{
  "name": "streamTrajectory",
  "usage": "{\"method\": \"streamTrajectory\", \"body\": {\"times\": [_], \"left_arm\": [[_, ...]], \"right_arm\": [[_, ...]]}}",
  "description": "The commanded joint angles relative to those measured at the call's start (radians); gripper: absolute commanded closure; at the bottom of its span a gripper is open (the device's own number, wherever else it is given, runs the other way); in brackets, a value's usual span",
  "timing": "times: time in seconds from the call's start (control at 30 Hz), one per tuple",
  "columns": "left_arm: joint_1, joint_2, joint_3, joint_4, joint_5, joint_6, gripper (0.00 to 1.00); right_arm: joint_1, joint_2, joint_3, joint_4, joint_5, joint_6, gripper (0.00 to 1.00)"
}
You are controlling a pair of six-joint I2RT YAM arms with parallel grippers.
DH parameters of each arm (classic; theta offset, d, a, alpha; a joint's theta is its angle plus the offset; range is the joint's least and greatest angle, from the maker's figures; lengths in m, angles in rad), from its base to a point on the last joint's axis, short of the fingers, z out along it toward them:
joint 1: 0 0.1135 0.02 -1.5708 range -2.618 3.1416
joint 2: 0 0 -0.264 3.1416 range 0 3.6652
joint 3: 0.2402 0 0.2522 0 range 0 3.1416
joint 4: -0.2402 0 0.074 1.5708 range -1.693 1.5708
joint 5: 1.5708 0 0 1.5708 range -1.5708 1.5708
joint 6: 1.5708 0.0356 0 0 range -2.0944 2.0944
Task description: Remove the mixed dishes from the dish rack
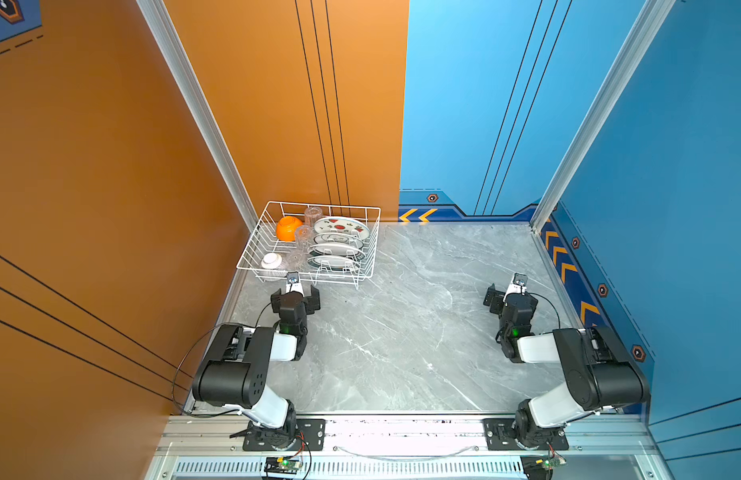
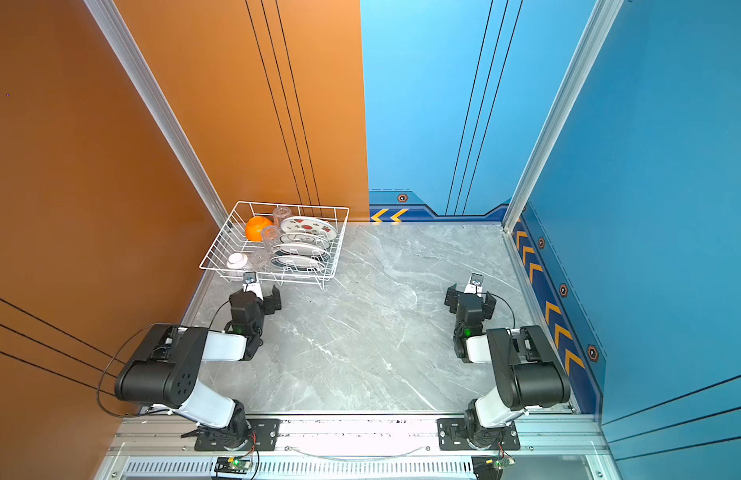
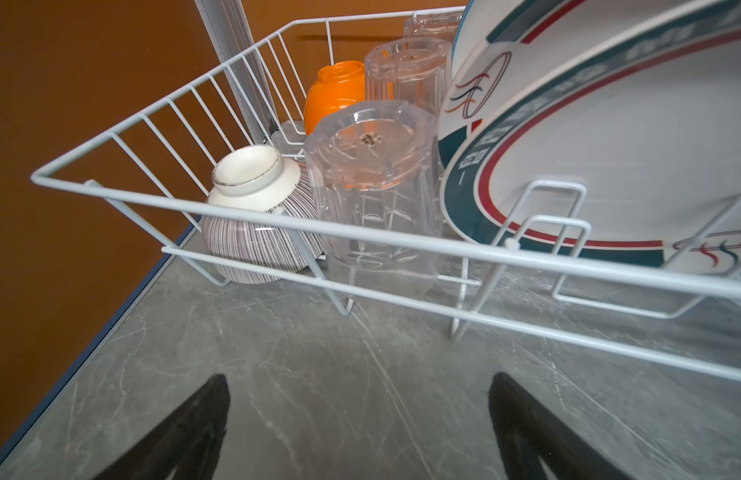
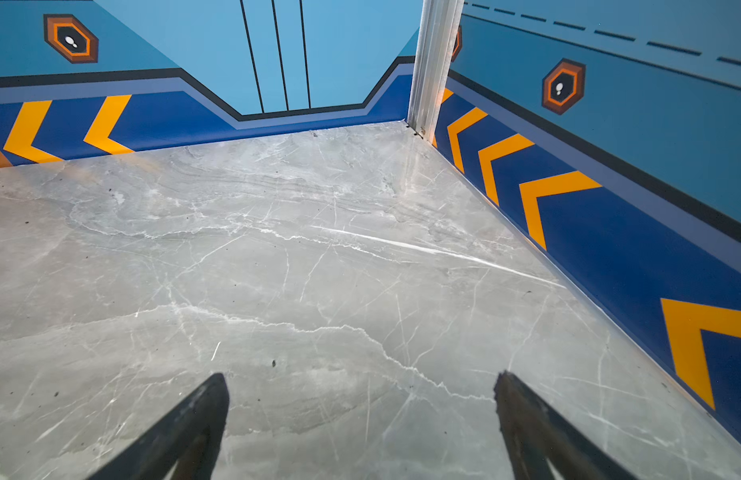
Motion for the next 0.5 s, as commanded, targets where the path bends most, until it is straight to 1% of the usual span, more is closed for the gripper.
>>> {"method": "streamTrajectory", "body": {"times": [0.0, 0.47], "left_arm": [[-0.004, 0.005, 0.001, 0.016, 0.017, 0.004, 0.02], [0.018, 0.004, 0.002, 0.012, 0.051, -0.008, 0.02]], "right_arm": [[0.004, 0.002, 0.013, 0.005, 0.007, -0.014, 0.0], [0.004, 0.002, 0.013, 0.004, 0.006, -0.013, 0.0]]}}
